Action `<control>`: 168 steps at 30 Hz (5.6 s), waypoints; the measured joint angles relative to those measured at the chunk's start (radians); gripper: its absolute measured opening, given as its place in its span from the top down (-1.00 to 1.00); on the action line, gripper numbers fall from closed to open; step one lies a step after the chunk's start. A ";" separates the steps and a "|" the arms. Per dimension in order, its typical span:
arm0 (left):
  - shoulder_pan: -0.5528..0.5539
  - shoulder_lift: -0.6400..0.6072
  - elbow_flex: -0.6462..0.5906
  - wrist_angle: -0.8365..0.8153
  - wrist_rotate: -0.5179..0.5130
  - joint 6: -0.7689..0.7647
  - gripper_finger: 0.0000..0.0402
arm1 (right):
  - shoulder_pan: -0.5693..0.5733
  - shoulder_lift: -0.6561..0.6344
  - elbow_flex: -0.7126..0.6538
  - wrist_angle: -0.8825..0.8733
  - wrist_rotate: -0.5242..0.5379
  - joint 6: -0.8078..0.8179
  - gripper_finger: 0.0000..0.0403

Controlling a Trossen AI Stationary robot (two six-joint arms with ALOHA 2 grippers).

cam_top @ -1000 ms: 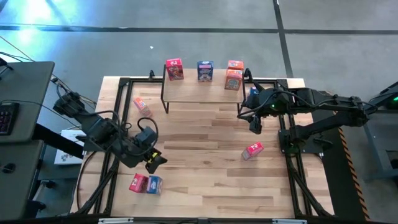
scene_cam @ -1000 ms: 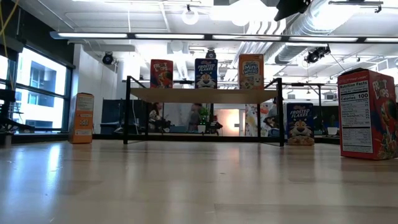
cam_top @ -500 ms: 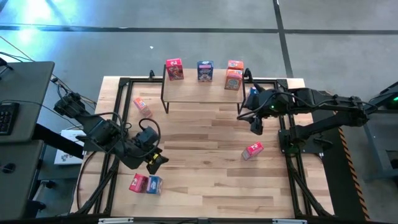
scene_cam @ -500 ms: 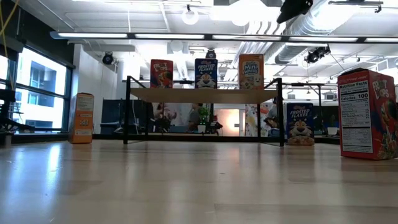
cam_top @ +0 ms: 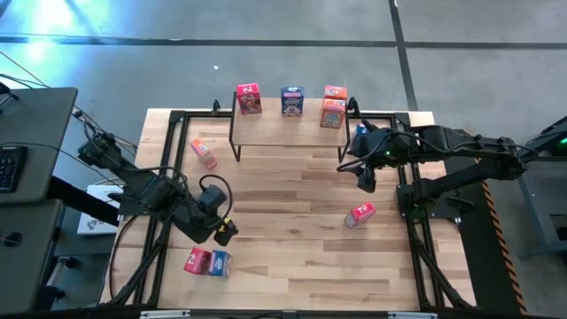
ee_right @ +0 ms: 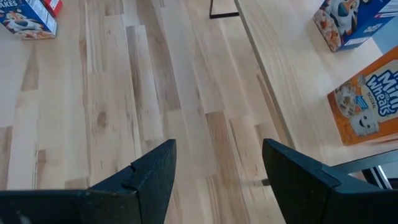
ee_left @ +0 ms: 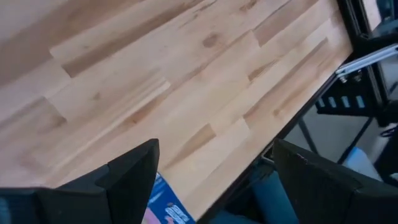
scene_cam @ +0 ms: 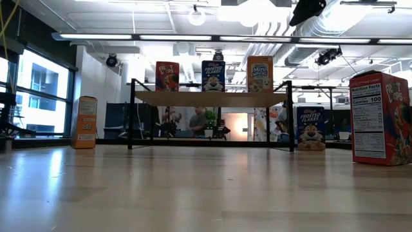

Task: Stack cereal on shelf
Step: Put the bottom blue cereal box on the shelf

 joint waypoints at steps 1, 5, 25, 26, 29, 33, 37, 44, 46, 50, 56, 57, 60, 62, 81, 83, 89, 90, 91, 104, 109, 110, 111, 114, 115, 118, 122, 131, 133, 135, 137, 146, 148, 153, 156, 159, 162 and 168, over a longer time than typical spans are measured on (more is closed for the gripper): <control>-0.004 0.000 -0.001 0.000 -0.001 -0.021 -0.52 | 0.000 0.000 0.000 -0.003 0.000 0.001 -0.15; -0.024 0.000 -0.002 0.001 -0.004 -0.050 -0.52 | 0.000 0.000 0.000 -0.018 0.000 0.006 -0.15; -0.073 0.162 -0.003 -0.015 0.129 -0.217 -0.52 | 0.000 0.000 0.000 -0.031 0.000 0.016 -0.15; -0.075 0.168 -0.002 -0.016 0.132 -0.222 -0.52 | 0.000 0.000 0.000 -0.031 0.000 0.016 -0.15; -0.081 0.185 -0.002 -0.025 0.135 -0.230 -0.52 | 0.000 0.000 0.000 -0.031 0.000 0.016 -0.15; -0.092 0.203 -0.002 -0.067 0.145 -0.274 -0.52 | 0.000 0.000 0.000 -0.031 0.000 0.016 -0.15; -0.112 0.222 -0.002 -0.118 0.156 -0.342 -0.52 | 0.000 0.000 0.000 -0.031 0.000 0.016 -0.15; -0.141 0.225 -0.002 -0.112 0.157 -0.436 -0.52 | 0.000 0.000 0.000 -0.031 0.000 0.005 -0.15; -0.149 0.225 -0.002 -0.112 0.157 -0.458 -0.52 | 0.000 0.000 0.000 -0.031 0.000 0.005 -0.15; -0.157 0.225 -0.002 -0.110 0.157 -0.484 -0.52 | 0.000 0.000 0.000 -0.031 0.000 0.004 -0.15; -0.162 0.224 -0.007 -0.103 0.153 -0.501 -0.52 | 0.000 0.000 0.000 -0.032 0.000 0.004 -0.15; -0.162 0.225 -0.008 -0.105 0.153 -0.502 -0.52 | 0.000 0.000 0.000 -0.032 0.000 0.004 -0.15; -0.162 0.224 -0.008 -0.104 0.154 -0.511 -0.52 | 0.000 0.000 0.000 -0.032 0.000 0.004 -0.15; -0.162 0.224 -0.008 -0.103 0.155 -0.511 -0.52 | 0.000 0.000 0.000 -0.032 0.000 0.004 -0.15; -0.162 0.226 -0.008 -0.051 0.109 -0.512 -0.52 | 0.000 0.000 0.000 -0.040 0.000 0.004 -0.15; -0.162 0.228 -0.008 -0.021 0.107 -0.490 -0.52 | 0.000 0.000 0.000 -0.040 0.000 0.004 -0.15; -0.162 0.228 -0.008 0.046 0.099 -0.440 -0.52 | 0.000 0.000 0.000 -0.040 0.000 0.004 -0.15; -0.162 0.228 -0.008 0.047 0.100 -0.441 -0.52 | 0.000 0.000 0.000 -0.040 0.000 0.004 -0.15; -0.162 0.228 -0.008 0.043 0.100 -0.447 -0.52 | 0.000 0.000 0.000 -0.040 0.000 0.004 -0.15; -0.161 0.290 -0.010 0.036 0.122 -0.437 -0.52 | 0.000 0.000 0.000 -0.039 -0.003 0.000 -0.15; -0.161 0.279 -0.010 0.036 0.120 -0.431 -0.52 | 0.000 0.000 0.000 -0.039 -0.004 0.000 -0.15; -0.161 0.272 -0.010 0.035 0.122 -0.431 -0.52 | 0.000 0.000 0.000 -0.039 -0.004 -0.001 -0.15; -0.161 0.263 -0.010 0.034 0.123 -0.431 -0.52 | 0.000 0.000 0.000 -0.039 -0.004 -0.003 -0.15; -0.161 0.239 -0.008 0.027 0.121 -0.431 -0.52 | 0.000 0.000 0.000 -0.039 -0.004 -0.003 -0.15; -0.161 0.233 -0.008 0.015 0.123 -0.435 -0.52 | 0.000 0.000 0.000 -0.039 -0.004 -0.003 -0.15; -0.161 0.233 -0.008 -0.039 0.156 -0.472 -0.52 | 0.000 0.000 0.000 -0.039 -0.004 -0.003 -0.15; -0.161 0.237 -0.008 -0.063 0.175 -0.483 -0.52 | 0.000 0.000 0.000 -0.039 -0.004 -0.003 -0.15; -0.161 0.267 -0.008 -0.059 0.182 -0.493 -0.52 | 0.000 0.000 0.000 -0.038 -0.004 -0.003 -0.15; -0.161 0.280 -0.008 -0.058 0.188 -0.494 -0.52 | 0.000 0.000 0.000 -0.039 -0.004 -0.003 -0.15; -0.161 0.289 -0.008 -0.058 0.188 -0.494 -0.52 | 0.000 0.000 0.000 -0.039 -0.003 -0.003 -0.15; -0.161 0.300 -0.008 -0.058 0.192 -0.501 -0.52 | 0.000 0.000 0.000 -0.038 -0.003 -0.003 -0.15; -0.160 0.358 -0.008 -0.056 0.225 -0.502 -0.52 | 0.000 0.000 0.000 -0.038 -0.003 -0.003 -0.15; -0.160 0.365 -0.008 -0.056 0.227 -0.502 -0.51 | 0.000 0.000 0.000 -0.038 -0.003 -0.003 -0.15; -0.160 0.369 -0.008 -0.055 0.230 -0.502 -0.34 | 0.000 0.000 0.000 -0.038 -0.003 -0.003 -0.15; -0.160 0.369 -0.008 -0.055 0.231 -0.502 -0.20 | 0.000 0.000 0.000 -0.038 -0.003 -0.003 -0.15; -0.160 0.369 -0.008 -0.054 0.232 -0.495 -0.08 | 0.000 0.000 0.000 -0.038 -0.003 -0.003 -0.15; -0.160 0.369 -0.008 -0.054 0.232 -0.484 0.03 | 0.000 0.000 0.000 -0.038 -0.003 -0.003 -0.15; -0.159 0.369 -0.008 -0.054 0.245 -0.469 0.18 | 0.000 0.000 0.000 -0.038 -0.003 -0.003 -0.15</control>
